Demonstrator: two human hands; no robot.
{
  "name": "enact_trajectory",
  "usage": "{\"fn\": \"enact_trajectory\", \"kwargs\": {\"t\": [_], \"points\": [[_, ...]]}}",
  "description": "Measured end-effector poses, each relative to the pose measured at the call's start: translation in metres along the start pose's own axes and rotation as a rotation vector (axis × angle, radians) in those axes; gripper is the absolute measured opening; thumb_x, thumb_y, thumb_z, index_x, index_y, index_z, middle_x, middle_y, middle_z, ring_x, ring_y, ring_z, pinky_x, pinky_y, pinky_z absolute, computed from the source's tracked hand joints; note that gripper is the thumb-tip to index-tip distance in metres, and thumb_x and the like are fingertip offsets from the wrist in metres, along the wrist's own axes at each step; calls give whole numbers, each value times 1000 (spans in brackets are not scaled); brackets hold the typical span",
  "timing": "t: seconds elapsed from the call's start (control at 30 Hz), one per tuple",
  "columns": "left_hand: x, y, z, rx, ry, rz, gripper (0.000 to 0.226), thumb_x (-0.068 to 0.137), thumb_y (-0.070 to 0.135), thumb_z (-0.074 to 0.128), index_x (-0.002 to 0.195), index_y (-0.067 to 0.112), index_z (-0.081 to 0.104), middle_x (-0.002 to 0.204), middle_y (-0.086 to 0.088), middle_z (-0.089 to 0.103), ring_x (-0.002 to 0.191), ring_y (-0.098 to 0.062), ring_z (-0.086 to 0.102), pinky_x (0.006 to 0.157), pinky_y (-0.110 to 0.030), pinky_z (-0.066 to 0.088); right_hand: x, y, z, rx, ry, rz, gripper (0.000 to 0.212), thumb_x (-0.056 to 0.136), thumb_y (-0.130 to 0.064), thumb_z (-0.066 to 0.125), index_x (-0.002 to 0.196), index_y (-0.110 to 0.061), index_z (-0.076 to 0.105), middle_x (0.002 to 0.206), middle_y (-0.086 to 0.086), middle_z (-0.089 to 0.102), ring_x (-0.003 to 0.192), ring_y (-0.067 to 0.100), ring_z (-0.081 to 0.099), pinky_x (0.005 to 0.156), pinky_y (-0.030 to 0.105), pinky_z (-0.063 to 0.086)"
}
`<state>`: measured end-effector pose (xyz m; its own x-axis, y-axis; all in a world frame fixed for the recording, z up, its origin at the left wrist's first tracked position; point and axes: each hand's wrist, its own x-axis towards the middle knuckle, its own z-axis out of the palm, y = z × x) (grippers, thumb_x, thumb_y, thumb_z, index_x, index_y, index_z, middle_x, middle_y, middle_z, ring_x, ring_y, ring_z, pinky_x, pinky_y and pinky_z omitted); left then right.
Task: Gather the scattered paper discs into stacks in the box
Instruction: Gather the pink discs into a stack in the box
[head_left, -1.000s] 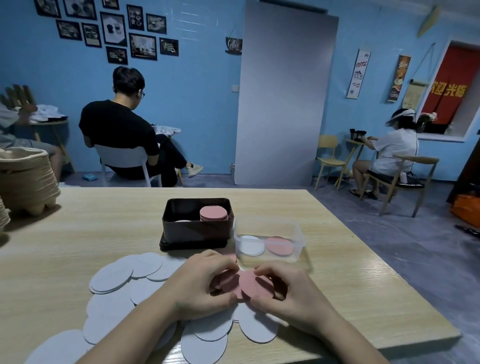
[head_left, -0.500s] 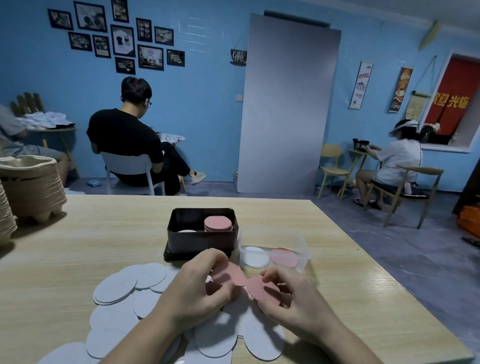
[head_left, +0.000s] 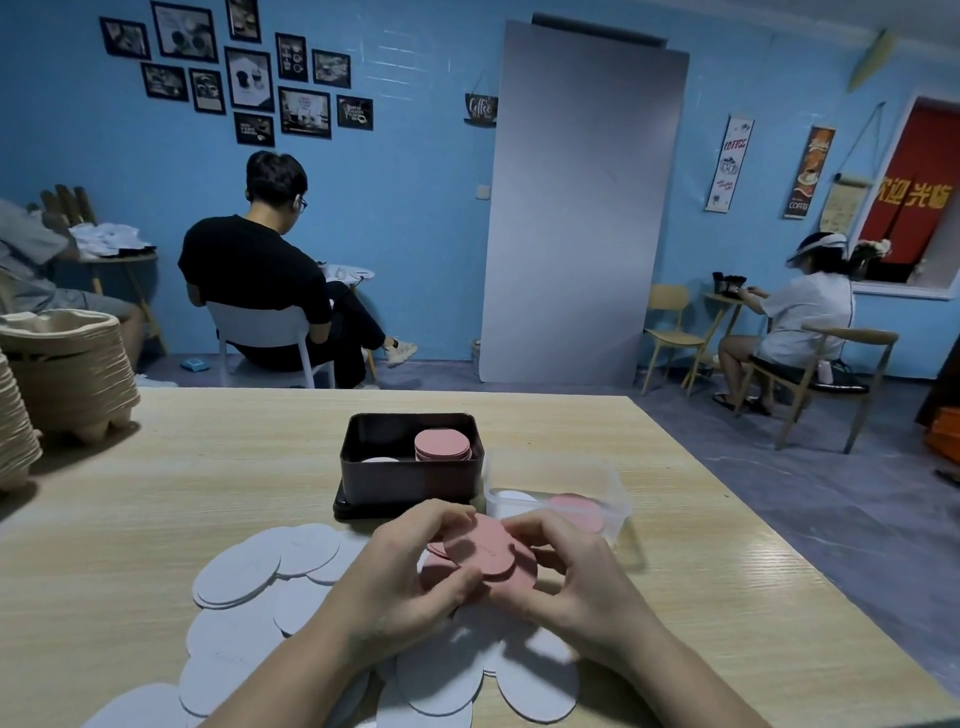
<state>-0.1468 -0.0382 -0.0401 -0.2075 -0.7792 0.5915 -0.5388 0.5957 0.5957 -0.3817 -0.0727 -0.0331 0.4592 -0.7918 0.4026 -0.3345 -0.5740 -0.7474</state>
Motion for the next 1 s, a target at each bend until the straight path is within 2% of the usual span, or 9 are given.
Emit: {"fn": "enact_trajectory", "kwargs": {"t": [0.1, 0.2, 0.33, 0.47, 0.53, 0.6, 0.73, 0.8, 1.0], "points": [[0, 3, 1, -17, -67, 24, 38, 91, 36, 74, 125, 21, 62, 123, 18, 65, 118, -9, 64, 91, -33, 58, -3, 6, 1, -4, 36, -31, 49, 75, -34, 91, 118, -30, 67, 118, -20, 70, 111, 10, 70, 95, 36, 59], [0, 2, 2, 18, -108, 57, 39, 91, 33, 75, 127, 26, 60, 125, 20, 64, 118, -4, 63, 92, -29, 56, -4, 12, 3, -57, 68, -66, 54, 73, -40, 91, 121, -28, 68, 128, -23, 68, 117, 6, 67, 97, 37, 58], [1, -2, 5, 0, -150, 63, 31, 90, 23, 76, 117, 21, 59, 129, 19, 61, 118, -6, 61, 85, -22, 55, -4, 13, 4, -82, 79, -161, 50, 74, -40, 91, 119, -28, 69, 130, -24, 66, 122, 3, 64, 94, 35, 58], [2, -7, 6, 50, -128, 81, 37, 87, 33, 78, 117, 24, 59, 135, 17, 57, 130, -4, 55, 94, -20, 51, -5, 11, 3, -103, 126, -227, 44, 78, -55, 84, 113, -32, 68, 133, -20, 63, 122, 2, 63, 89, 31, 60], [1, -9, 6, 46, -133, 46, 39, 86, 39, 79, 118, 29, 60, 124, 18, 62, 116, -5, 61, 89, -26, 55, -5, 10, 3, -125, 150, -264, 43, 78, -56, 83, 109, -31, 68, 133, -17, 64, 122, 1, 63, 91, 27, 57], [1, -11, 7, 50, -128, 59, 35, 85, 41, 82, 111, 29, 62, 119, 19, 63, 104, -9, 63, 80, -32, 57, -5, 11, 3, -138, 152, -295, 42, 76, -48, 87, 108, -28, 69, 132, -13, 65, 123, 1, 63, 95, 23, 55], [1, -10, 9, -21, -105, 82, 37, 81, 49, 86, 103, 25, 68, 124, 15, 61, 93, -12, 65, 70, -17, 54, -4, 16, 4, -125, 128, -304, 42, 75, -40, 90, 108, -24, 70, 136, -8, 65, 127, 5, 62, 97, 28, 56], [1, -10, 10, -20, -99, 90, 39, 81, 55, 83, 101, 24, 70, 122, 17, 59, 82, -16, 67, 65, -16, 53, -4, 18, 4, -125, 104, -307, 41, 75, -39, 90, 107, -22, 70, 136, -6, 66, 129, 6, 60, 98, 29, 56], [1, -14, 12, 9, -81, 87, 29, 78, 41, 87, 95, 25, 70, 120, 14, 57, 79, -15, 69, 61, -13, 49, -2, 21, 7, -295, -3, -271, 42, 78, -55, 80, 102, -24, 65, 144, -7, 58, 134, -1, 52, 106, 13, 39]]}}
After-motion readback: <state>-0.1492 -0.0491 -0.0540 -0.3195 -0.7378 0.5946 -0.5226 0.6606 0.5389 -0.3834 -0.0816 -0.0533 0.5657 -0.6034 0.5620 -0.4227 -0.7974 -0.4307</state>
